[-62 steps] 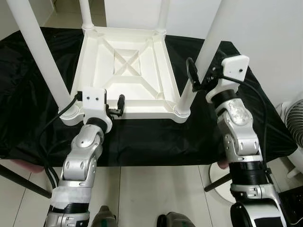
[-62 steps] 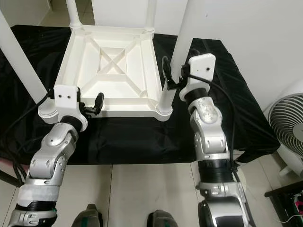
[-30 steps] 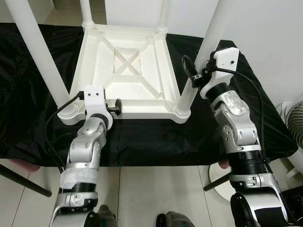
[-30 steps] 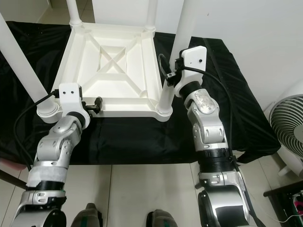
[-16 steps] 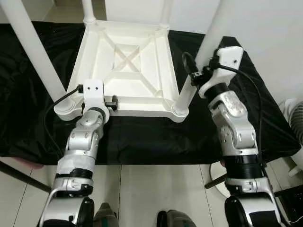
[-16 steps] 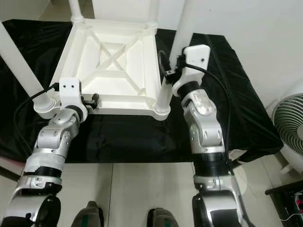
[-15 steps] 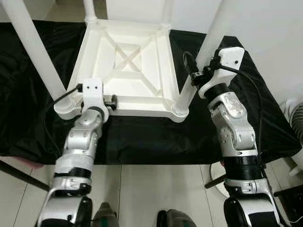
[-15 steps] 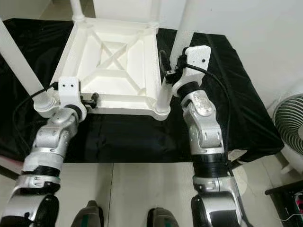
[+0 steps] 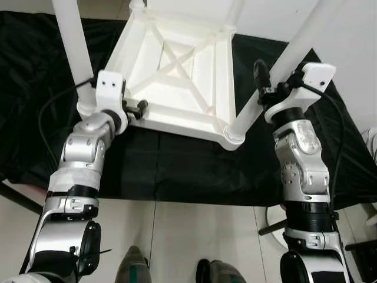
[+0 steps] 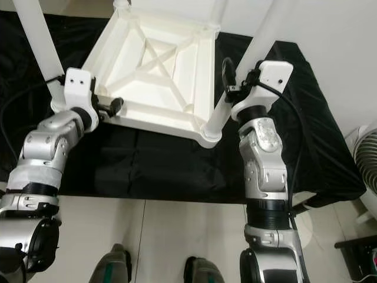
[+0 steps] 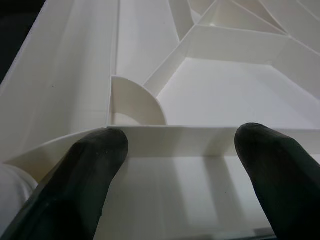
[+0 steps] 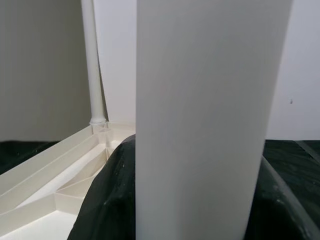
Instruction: Building children table
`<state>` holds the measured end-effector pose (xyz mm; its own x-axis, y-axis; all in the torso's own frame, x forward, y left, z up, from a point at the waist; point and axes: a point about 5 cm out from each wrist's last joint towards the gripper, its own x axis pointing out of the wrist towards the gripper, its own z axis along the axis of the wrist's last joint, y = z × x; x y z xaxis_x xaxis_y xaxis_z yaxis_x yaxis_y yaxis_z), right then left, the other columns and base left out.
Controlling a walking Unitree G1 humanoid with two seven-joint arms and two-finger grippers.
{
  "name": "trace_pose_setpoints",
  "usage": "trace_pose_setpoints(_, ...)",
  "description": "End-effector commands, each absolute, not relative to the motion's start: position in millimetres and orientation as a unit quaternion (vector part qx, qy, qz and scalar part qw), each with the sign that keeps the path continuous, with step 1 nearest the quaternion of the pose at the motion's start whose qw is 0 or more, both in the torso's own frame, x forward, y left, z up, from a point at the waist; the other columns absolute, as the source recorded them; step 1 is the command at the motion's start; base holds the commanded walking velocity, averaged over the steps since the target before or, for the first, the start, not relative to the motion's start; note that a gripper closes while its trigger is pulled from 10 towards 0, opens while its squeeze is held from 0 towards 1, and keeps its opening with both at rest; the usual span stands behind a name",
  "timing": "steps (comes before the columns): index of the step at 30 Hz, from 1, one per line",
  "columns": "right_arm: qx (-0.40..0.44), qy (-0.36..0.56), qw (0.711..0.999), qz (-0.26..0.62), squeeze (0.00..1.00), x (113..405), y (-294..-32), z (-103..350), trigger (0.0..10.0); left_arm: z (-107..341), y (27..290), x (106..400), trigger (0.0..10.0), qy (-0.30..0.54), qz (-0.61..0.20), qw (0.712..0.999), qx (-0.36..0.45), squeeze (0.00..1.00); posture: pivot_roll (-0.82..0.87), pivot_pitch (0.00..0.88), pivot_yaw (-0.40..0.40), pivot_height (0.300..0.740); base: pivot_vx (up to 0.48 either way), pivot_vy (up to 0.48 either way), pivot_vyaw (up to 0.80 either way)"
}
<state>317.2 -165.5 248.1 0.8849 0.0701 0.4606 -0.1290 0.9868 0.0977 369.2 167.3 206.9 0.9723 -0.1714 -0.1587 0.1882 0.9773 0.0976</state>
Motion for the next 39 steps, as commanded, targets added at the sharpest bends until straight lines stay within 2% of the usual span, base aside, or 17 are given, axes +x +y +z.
trace_pose_setpoints(1,0.09,-0.202,0.965,-0.145,0.0,307.0,-239.7,221.5,0.0,275.4,220.8,362.3,10.0,-0.038,0.139,0.983,0.115,0.0,0.07,0.095,-0.044,0.74,0.0,0.0,0.0)
trace_pose_setpoints(6,0.102,-0.176,0.967,-0.154,0.0,309.7,-244.7,208.0,0.0,296.4,207.5,358.3,10.0,-0.066,0.127,0.983,0.113,0.0,0.07,0.095,-0.044,0.74,0.0,0.0,0.0)
trace_pose_setpoints(9,0.146,-0.141,0.967,-0.154,0.0,314.6,-248.3,190.1,0.0,307.6,189.3,354.9,10.0,-0.081,0.115,0.982,0.129,0.0,0.07,0.095,-0.052,0.74,0.0,0.0,0.0)
trace_pose_setpoints(13,0.214,-0.124,0.954,-0.169,0.0,316.2,-254.7,174.1,0.0,318.6,170.4,352.4,10.0,-0.097,0.093,0.98,0.144,0.0,0.08,0.096,-0.056,0.74,0.0,0.0,0.0)
trace_pose_setpoints(19,0.236,-0.107,0.948,-0.183,0.0,317.5,-257.5,162.3,0.0,327.8,161.0,351.5,10.0,-0.105,0.082,0.981,0.143,0.0,0.09,0.097,-0.06,0.74,0.0,0.0,0.0)
trace_pose_setpoints(21,0.267,-0.078,0.942,-0.188,0.0,322.2,-256.3,146.0,0.0,347.0,144.7,350.5,10.0,-0.129,0.06,0.98,0.138,0.0,0.1,0.101,-0.061,0.74,0.0,0.0,0.0)
trace_pose_setpoints(23,0.267,-0.078,0.942,-0.188,0.0,322.2,-256.3,146.0,0.0,347.0,144.7,350.5,10.0,-0.129,0.06,0.98,0.138,0.0,0.1,0.101,-0.061,0.74,0.0,0.0,0.0)
trace_pose_setpoints(25,0.305,-0.041,0.935,-0.177,0.0,330.5,-248.7,127.7,0.0,365.8,120.8,349.1,10.0,-0.157,0.023,0.979,0.13,0.0,0.11,0.097,-0.058,0.74,0.0,0.0,0.0)
trace_pose_setpoints(26,0.305,-0.041,0.935,-0.177,0.0,330.5,-248.7,127.7,0.0,365.8,120.8,349.1,10.0,-0.157,0.023,0.979,0.13,0.0,0.11,0.097,-0.058,0.74,0.0,0.0,0.0)
trace_pose_setpoints(27,0.342,-0.006,0.925,-0.168,0.0,336.7,-242.7,112.3,0.0,375.4,101.9,348.5,10.0,-0.17,0.0,0.977,0.129,0.0,0.13,0.096,-0.055,0.74,0.0,0.0,0.0)
trace_pose_setpoints(39,0.355,0.008,0.923,-0.145,0.0,343.5,-232.4,100.4,0.0,402.3,68.3,344.8,10.0,-0.2,-0.049,0.971,0.119,0.0,0.16,0.107,-0.052,0.74,0.0,0.0,0.0)
